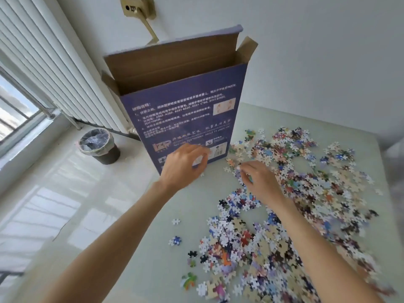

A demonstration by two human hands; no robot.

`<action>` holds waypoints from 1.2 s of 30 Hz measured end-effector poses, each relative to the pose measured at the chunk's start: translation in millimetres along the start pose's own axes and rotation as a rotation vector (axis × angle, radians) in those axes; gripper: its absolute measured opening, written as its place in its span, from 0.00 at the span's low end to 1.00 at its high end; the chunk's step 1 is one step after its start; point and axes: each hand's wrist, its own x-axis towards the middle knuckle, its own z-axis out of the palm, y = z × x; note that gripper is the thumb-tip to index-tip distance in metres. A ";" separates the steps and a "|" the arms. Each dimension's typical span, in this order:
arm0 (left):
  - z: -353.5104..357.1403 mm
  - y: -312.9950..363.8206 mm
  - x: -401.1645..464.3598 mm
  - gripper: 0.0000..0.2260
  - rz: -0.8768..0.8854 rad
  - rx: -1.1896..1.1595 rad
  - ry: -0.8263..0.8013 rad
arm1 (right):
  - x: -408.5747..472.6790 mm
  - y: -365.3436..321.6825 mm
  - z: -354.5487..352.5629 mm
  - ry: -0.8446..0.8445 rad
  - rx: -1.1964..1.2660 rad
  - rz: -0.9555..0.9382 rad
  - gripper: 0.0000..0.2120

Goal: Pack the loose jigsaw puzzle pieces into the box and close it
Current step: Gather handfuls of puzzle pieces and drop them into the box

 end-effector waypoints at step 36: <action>143.8 61.1 -116.4 0.49 -0.326 0.101 -0.862 | -119.9 34.9 57.8 -0.619 -0.076 0.568 0.54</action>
